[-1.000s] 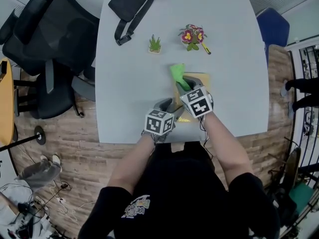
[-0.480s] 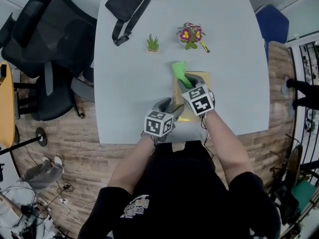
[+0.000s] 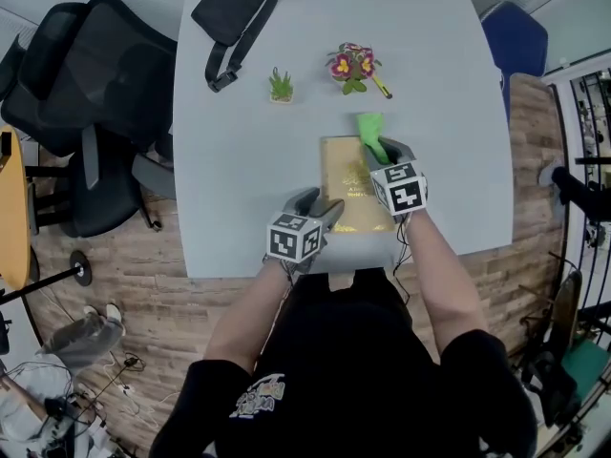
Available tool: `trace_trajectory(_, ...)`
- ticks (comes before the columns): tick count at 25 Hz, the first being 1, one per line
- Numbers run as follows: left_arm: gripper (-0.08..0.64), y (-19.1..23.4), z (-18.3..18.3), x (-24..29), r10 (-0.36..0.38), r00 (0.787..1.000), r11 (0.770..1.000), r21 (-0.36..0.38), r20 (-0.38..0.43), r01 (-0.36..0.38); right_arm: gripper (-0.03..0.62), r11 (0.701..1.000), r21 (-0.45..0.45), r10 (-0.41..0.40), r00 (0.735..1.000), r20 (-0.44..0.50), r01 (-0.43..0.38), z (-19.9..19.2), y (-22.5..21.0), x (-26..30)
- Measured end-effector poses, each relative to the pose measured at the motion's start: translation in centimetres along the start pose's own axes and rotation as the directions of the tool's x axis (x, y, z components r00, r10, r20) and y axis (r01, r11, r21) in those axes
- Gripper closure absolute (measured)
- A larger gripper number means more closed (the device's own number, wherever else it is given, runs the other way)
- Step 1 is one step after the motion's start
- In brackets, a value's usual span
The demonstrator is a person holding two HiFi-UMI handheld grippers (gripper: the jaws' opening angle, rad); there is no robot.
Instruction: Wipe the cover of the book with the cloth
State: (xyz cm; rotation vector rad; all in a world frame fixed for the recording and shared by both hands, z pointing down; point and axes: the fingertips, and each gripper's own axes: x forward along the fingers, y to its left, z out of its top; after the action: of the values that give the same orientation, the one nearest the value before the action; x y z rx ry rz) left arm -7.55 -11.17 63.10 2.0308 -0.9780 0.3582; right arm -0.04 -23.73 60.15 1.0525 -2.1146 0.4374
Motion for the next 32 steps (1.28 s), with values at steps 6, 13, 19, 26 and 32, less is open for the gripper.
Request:
trace_trajectory(6,0.283,0.1,-0.1,0.1,0.003,1.0,1.0,0.001,0.0,-0.003,0.494,0.997,0.045,-0.061,0.998,0.003,0.061,-1.3,-3.1,-1.0)
trace_trajectory(13,0.284,0.1,0.0,0.0,0.003,1.0,1.0,0.004,0.004,-0.003,0.495,0.989,0.088,-0.117,0.993,-0.023,0.118,-2.8,-5.4,-2.1)
trace_trajectory(19,0.284,0.1,0.0,0.0,0.007,1.0,1.0,0.007,0.004,-0.007,0.495,0.986,0.081,-0.148,0.989,-0.005,0.148,-2.7,-5.5,-3.1)
trace_trajectory(26,0.284,0.2,0.0,0.0,0.006,1.0,1.0,0.007,0.004,-0.006,0.495,0.997,0.017,-0.082,0.996,0.041,0.081,-1.5,-2.0,-3.5)
trace_trajectory(32,0.284,0.2,-0.1,0.1,0.006,1.0,1.0,0.008,0.004,-0.006,0.494,0.997,-0.062,0.048,0.997,0.062,-0.044,-0.7,3.5,-2.6)
